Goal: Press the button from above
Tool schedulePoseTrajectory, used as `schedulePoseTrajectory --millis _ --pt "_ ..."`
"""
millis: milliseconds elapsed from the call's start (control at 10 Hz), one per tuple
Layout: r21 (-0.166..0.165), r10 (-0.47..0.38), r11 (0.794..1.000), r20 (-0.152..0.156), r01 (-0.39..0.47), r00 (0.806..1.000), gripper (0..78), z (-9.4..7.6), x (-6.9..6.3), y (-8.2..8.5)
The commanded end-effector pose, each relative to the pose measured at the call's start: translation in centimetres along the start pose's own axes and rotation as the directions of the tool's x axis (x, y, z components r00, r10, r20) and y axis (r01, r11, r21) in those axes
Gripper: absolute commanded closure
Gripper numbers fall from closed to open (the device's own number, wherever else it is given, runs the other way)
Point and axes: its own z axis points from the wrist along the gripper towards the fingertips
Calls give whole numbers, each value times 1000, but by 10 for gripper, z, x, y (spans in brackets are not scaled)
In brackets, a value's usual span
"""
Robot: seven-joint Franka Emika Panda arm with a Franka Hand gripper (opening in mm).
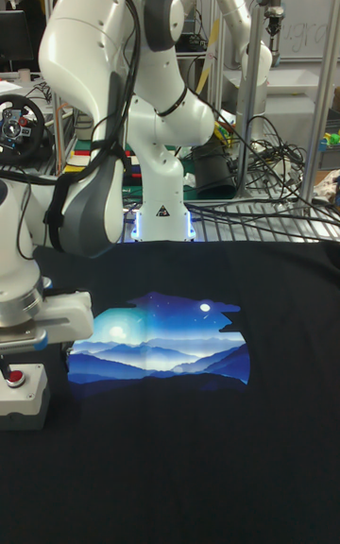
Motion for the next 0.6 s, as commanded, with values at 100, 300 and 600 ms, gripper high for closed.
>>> schedulePoseTrajectory --millis 100,300,600 --pt "1 -1 1000 4 1 1000 2 -2 -1 -1" --pt "3 -1 1000 -3 1 1000 2 -2 -1 1" --pt "3 2 1000 -10 -2 1000 2 -2 1 1"
